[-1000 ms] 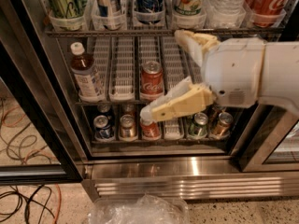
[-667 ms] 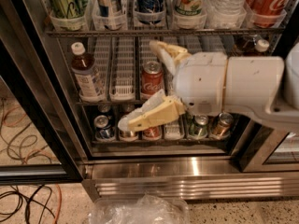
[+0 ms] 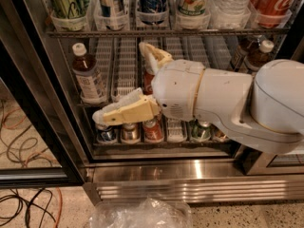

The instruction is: Pick green can from top shelf of fridge

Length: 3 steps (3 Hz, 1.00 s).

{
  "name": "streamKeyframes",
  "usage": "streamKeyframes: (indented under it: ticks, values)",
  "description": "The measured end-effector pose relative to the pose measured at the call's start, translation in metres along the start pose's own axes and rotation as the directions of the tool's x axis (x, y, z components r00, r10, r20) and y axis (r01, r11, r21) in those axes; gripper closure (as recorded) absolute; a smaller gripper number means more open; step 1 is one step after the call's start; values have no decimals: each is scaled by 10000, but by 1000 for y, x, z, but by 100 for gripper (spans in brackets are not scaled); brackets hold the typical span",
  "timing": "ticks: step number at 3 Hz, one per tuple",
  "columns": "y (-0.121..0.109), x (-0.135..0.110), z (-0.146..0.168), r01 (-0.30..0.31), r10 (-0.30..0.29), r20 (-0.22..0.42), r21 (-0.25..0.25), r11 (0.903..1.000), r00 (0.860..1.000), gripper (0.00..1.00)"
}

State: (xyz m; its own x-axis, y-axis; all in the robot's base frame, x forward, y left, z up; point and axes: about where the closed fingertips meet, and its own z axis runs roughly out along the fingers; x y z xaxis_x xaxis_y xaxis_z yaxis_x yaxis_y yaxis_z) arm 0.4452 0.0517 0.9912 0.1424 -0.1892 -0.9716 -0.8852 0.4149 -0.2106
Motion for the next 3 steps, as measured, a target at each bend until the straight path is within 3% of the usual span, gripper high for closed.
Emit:
streamKeyframes:
  ticks: [1,2,3]
  values:
    - [-1,0,-1,4,-4,-19,25,10000,10000,0]
    - [6,-2,7,-241,238,450,54,9997,9987,0]
    - [0,42,3,-1533,1433,1069,921,9839,9839,0]
